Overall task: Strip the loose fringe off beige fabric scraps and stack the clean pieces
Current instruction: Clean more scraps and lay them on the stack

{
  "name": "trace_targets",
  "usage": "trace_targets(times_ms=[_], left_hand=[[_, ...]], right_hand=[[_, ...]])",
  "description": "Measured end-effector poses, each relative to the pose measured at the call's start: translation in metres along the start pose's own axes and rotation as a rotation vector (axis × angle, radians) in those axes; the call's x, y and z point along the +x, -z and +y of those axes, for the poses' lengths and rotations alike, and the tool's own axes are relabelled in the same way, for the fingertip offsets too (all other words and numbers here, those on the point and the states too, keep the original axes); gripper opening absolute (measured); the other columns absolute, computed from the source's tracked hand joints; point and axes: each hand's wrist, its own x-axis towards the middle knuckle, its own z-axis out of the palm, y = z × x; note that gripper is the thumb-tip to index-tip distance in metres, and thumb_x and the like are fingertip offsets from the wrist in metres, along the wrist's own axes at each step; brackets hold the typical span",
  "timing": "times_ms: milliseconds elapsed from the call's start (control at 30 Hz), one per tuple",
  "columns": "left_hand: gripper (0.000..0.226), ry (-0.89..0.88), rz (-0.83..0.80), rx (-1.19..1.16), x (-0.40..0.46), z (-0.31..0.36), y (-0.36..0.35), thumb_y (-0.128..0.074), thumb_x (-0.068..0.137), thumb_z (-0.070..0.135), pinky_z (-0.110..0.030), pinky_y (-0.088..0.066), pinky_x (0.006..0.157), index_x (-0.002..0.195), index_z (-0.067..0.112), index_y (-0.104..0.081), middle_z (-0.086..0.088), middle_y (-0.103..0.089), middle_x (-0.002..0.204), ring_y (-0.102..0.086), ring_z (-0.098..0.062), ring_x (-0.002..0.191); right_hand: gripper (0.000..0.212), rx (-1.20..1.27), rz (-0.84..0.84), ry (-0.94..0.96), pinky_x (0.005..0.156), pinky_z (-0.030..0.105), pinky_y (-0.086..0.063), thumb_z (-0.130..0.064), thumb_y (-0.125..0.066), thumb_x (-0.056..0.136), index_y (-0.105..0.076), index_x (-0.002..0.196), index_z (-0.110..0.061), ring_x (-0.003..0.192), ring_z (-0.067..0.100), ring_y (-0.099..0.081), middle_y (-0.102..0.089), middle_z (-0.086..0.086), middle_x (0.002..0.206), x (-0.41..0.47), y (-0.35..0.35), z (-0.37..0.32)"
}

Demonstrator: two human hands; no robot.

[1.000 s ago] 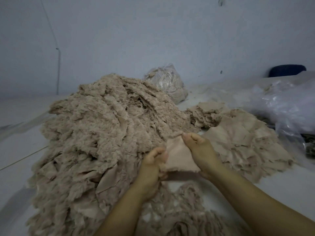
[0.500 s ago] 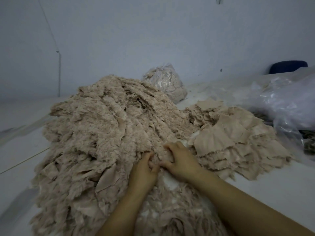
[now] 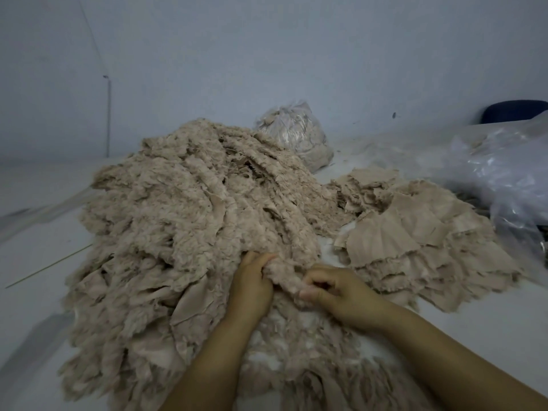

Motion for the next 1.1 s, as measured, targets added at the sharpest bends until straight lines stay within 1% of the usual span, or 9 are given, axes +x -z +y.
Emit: trace_targets(times_ms=[133, 267, 333, 433, 500, 600, 733, 867, 1100], left_hand=[[0.021, -0.135, -0.004, 0.043, -0.006, 0.004, 0.002, -0.046, 0.091, -0.001, -0.024, -0.036, 0.072, 0.094, 0.002, -0.067, -0.001, -0.052, 0.094, -0.052, -0.02, 0.089], [0.021, -0.134, -0.027, 0.02, -0.01, 0.003, 0.002, -0.043, 0.095, 0.003, -0.035, -0.039, 0.07, 0.084, -0.002, -0.059, -0.008, -0.049, 0.088, -0.051, -0.027, 0.083], [0.029, -0.02, -0.008, -0.074, -0.008, 0.005, 0.005, -0.037, 0.098, 0.012, -0.039, -0.042, 0.075, 0.086, -0.005, -0.057, -0.013, -0.053, 0.092, -0.053, -0.029, 0.085], [0.034, -0.038, -0.041, -0.079, -0.009, 0.007, 0.003, -0.035, 0.095, 0.022, -0.035, -0.04, 0.071, 0.07, 0.006, -0.052, -0.006, -0.049, 0.085, -0.05, -0.023, 0.078], [0.032, -0.107, -0.021, 0.012, -0.012, 0.008, 0.001, -0.044, 0.096, 0.013, -0.032, -0.037, 0.067, 0.065, 0.011, -0.051, 0.0, -0.044, 0.08, -0.046, -0.018, 0.075], [0.026, -0.222, 0.004, 0.131, -0.013, 0.012, -0.003, -0.048, 0.092, 0.017, -0.027, -0.032, 0.064, 0.073, 0.008, -0.064, 0.003, -0.044, 0.083, -0.044, -0.016, 0.079], [0.04, -0.308, 0.127, 0.125, -0.017, 0.021, -0.002, -0.035, 0.089, 0.034, -0.022, -0.027, 0.081, 0.072, 0.014, -0.065, 0.001, -0.047, 0.108, -0.034, -0.015, 0.105], [0.048, -0.287, 0.04, 0.215, -0.007, 0.021, 0.001, -0.025, 0.086, 0.038, -0.036, -0.022, 0.096, 0.082, 0.015, -0.067, -0.001, -0.064, 0.106, -0.04, -0.025, 0.118], [0.023, -0.155, 0.109, 0.125, -0.002, 0.007, 0.004, -0.048, 0.096, 0.02, -0.033, -0.026, 0.097, 0.117, 0.02, -0.057, 0.005, -0.049, 0.126, -0.032, -0.023, 0.126]], right_hand=[[0.043, -0.213, 0.051, -0.088, 0.086, 0.021, -0.043, -0.038, -0.074, 0.08, -0.055, 0.116, -0.026, 0.098, 0.003, -0.05, -0.05, -0.01, 0.111, 0.006, -0.012, 0.004], [0.01, -0.063, 0.329, -0.038, 0.073, 0.024, -0.042, -0.005, -0.059, 0.091, -0.066, 0.084, -0.004, 0.08, 0.012, -0.056, -0.061, 0.003, 0.084, 0.009, -0.011, 0.001], [0.014, 0.028, 0.294, -0.054, 0.072, 0.016, -0.042, -0.007, -0.057, 0.093, -0.065, 0.081, -0.009, 0.077, 0.006, -0.057, -0.062, -0.003, 0.082, 0.005, -0.008, 0.001], [0.012, 0.202, 0.267, -0.195, 0.071, 0.026, -0.044, -0.015, -0.057, 0.094, -0.057, 0.082, -0.017, 0.073, 0.014, -0.055, -0.058, -0.009, 0.074, 0.001, -0.009, 0.005], [0.024, 0.373, 0.225, -0.313, 0.077, 0.027, -0.051, -0.038, -0.07, 0.084, -0.053, 0.097, -0.026, 0.085, 0.012, -0.06, -0.062, -0.012, 0.091, 0.001, -0.012, 0.003], [0.063, 0.19, 0.172, -0.296, 0.077, 0.01, -0.044, -0.054, -0.083, 0.059, -0.051, 0.11, -0.035, 0.092, -0.007, -0.055, -0.057, -0.018, 0.104, 0.004, -0.019, 0.001], [0.017, 0.271, 0.307, -0.223, 0.06, 0.019, -0.041, -0.02, -0.081, 0.074, -0.064, 0.072, -0.02, 0.057, 0.0, -0.052, -0.061, -0.011, 0.062, 0.009, -0.016, 0.0], [0.027, 0.405, 0.217, -0.118, 0.054, 0.014, -0.041, -0.005, -0.073, 0.08, -0.066, 0.064, -0.025, 0.053, -0.001, -0.052, -0.062, -0.011, 0.057, 0.006, -0.01, -0.002], [0.02, 0.451, 0.284, -0.135, 0.056, 0.018, -0.036, -0.006, -0.061, 0.09, -0.056, 0.074, -0.016, 0.057, 0.005, -0.044, -0.05, -0.012, 0.06, -0.001, 0.002, 0.001]])
